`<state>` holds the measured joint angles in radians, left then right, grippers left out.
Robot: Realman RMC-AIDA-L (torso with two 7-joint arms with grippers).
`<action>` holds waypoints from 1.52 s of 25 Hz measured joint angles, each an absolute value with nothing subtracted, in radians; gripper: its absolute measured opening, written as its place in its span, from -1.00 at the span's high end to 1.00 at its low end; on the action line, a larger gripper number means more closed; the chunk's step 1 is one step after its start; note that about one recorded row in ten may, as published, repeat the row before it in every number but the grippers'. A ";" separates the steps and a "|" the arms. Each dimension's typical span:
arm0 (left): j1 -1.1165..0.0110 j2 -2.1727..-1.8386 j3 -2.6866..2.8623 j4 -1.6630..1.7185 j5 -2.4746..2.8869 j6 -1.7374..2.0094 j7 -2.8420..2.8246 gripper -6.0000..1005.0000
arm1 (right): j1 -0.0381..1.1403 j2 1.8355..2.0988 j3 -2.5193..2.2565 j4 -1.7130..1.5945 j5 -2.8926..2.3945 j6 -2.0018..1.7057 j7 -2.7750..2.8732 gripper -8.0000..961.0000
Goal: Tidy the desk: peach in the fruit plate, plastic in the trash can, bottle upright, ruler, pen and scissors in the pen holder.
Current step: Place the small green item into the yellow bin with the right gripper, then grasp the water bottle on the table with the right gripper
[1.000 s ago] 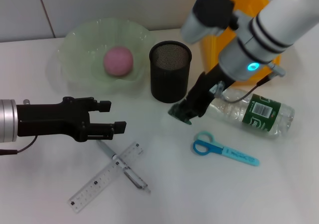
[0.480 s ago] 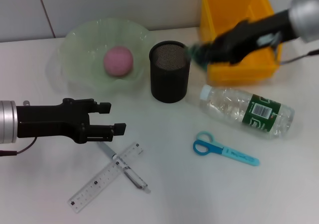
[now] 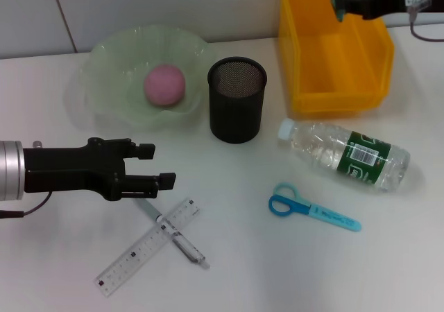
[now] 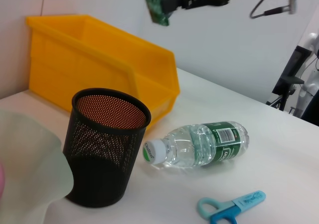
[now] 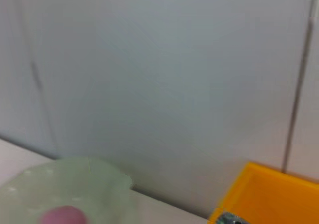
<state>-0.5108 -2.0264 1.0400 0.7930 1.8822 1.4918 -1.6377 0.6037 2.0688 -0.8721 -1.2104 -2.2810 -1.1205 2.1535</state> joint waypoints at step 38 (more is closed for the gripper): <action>-0.511 -2.029 1.040 0.793 1.884 1.494 -1.647 -0.55 | 0.756 2.045 -0.856 -1.343 -2.554 -1.785 2.261 -0.57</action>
<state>-0.5108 -2.0290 1.0400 0.7931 1.8838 1.4941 -1.6475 0.7556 2.0449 -0.8559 -1.3434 -2.5541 -1.7853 2.2615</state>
